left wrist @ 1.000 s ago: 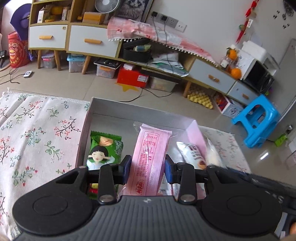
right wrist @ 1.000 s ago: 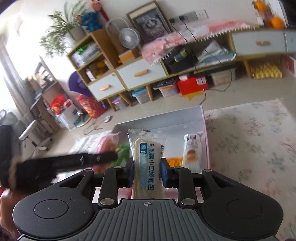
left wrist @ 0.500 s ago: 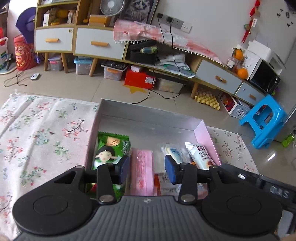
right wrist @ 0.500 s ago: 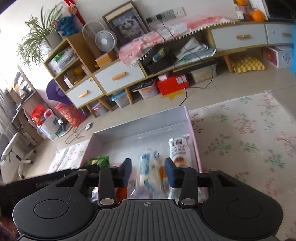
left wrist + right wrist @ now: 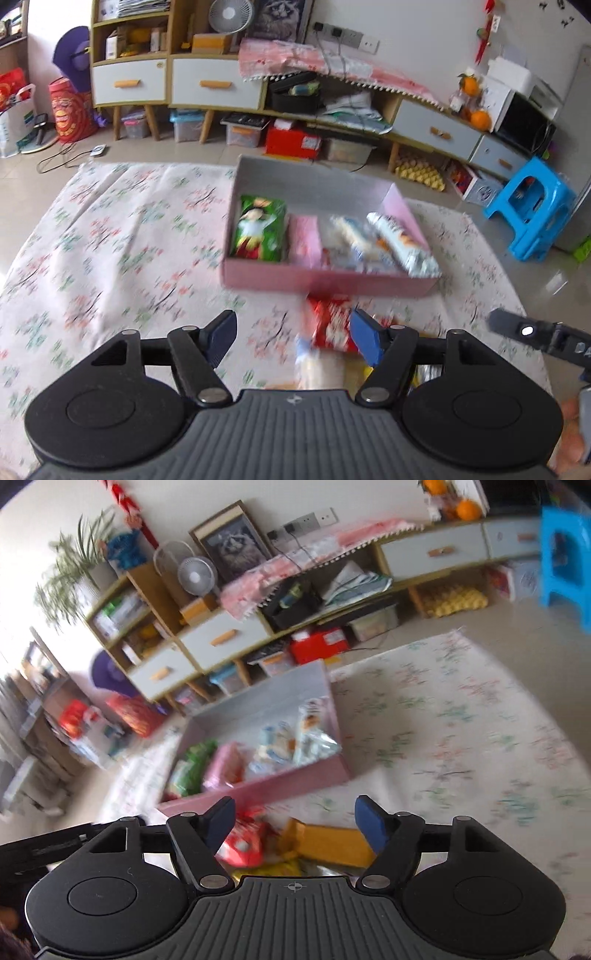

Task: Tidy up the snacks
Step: 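Withdraw both open tools from the box toward the remaining snacks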

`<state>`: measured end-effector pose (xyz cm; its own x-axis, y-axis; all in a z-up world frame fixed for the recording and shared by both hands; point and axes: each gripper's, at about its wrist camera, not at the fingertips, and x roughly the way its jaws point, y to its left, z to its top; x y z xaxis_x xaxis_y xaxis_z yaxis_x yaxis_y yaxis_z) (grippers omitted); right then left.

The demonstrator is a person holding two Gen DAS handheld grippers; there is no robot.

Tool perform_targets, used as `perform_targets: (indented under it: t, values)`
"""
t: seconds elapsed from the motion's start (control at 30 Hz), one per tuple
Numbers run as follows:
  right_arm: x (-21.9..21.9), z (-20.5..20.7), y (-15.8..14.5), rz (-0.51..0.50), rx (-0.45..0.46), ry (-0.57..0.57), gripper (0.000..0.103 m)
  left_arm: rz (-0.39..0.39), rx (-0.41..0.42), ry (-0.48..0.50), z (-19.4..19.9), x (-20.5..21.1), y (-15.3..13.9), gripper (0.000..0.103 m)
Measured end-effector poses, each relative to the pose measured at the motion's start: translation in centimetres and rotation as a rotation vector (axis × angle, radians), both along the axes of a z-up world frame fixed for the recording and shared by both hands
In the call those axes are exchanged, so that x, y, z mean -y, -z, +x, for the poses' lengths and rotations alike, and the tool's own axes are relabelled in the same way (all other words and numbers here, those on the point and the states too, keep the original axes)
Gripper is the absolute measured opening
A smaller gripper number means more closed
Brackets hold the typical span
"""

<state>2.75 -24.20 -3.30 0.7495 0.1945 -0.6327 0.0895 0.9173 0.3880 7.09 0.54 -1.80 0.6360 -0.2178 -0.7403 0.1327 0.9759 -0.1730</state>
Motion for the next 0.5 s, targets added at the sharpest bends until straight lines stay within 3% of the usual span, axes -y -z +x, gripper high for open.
perform_targets:
  t: [0.1, 0.17, 0.3, 0.5]
  values:
    - [-0.2, -1.8, -1.5, -0.045, 0.03, -0.003, 0.091, -0.004, -0.009, -0.021, -0.8, -0.7, -0.5, 0.081]
    - [-0.1, -2.7, -2.4, -0.054, 0.046, 0.021, 0.099, 0.003, 0.003, -0.036, -1.2, -0.9, -1.0, 0.083]
    - [-0.6, -3.5, -4.1, -0.075, 0.062, 0.05, 0.102, -0.039, -0.002, -0.053, -1.9, -1.2, -2.0, 0.092]
    - [-2.9, -4.5, -5.7, -0.235, 0.135, 0.057, 0.103, -0.044, 0.046, -0.013, -3.6, -0.2, -4.0, 0.099]
